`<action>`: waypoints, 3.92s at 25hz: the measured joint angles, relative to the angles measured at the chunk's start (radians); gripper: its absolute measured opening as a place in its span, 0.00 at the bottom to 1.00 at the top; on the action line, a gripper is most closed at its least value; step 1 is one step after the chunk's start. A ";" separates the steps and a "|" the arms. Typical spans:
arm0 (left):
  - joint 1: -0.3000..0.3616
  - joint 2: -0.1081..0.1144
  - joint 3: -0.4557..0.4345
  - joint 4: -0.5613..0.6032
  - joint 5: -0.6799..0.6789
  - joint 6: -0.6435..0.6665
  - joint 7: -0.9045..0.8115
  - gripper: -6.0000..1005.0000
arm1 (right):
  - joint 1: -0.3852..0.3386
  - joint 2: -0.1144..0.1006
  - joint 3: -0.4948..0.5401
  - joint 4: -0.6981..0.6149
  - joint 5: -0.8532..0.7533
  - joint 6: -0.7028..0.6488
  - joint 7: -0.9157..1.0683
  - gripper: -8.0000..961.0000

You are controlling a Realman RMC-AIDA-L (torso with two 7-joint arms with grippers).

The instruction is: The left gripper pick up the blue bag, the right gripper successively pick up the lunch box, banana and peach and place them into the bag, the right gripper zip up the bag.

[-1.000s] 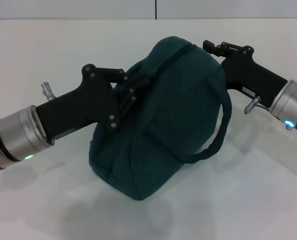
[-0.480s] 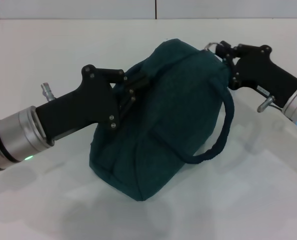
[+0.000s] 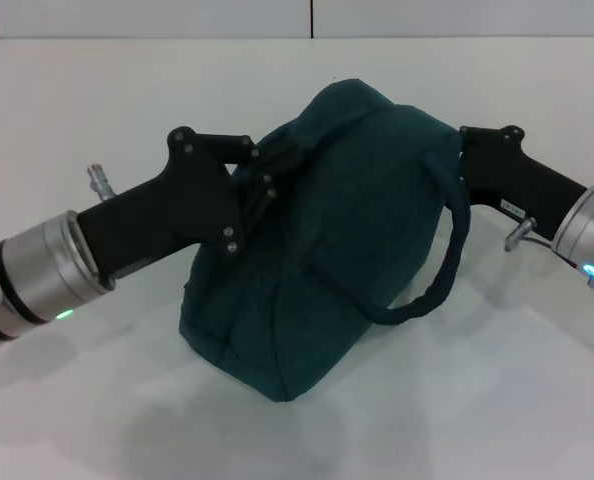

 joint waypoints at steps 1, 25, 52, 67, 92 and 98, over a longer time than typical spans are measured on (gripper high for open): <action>0.003 -0.001 0.000 0.006 -0.001 -0.002 0.001 0.04 | -0.002 -0.001 -0.002 -0.001 -0.002 -0.003 0.020 0.03; 0.134 0.004 0.000 0.171 -0.185 0.086 -0.094 0.32 | -0.094 -0.081 0.141 -0.040 -0.212 -0.467 0.280 0.49; 0.164 0.000 0.008 0.041 -0.067 0.091 -0.215 0.84 | -0.053 -0.110 0.156 -0.071 -0.434 -0.600 0.391 0.72; 0.160 0.003 0.008 0.064 -0.015 0.115 -0.190 0.84 | -0.064 -0.107 0.183 -0.073 -0.464 -0.651 0.382 0.73; 0.125 0.036 0.010 0.123 0.117 0.201 -0.149 0.84 | -0.062 -0.148 0.301 -0.070 -0.585 -0.838 0.407 0.73; 0.105 0.029 0.010 0.045 0.163 0.197 -0.149 0.84 | -0.046 -0.179 0.318 -0.068 -0.679 -0.802 0.444 0.73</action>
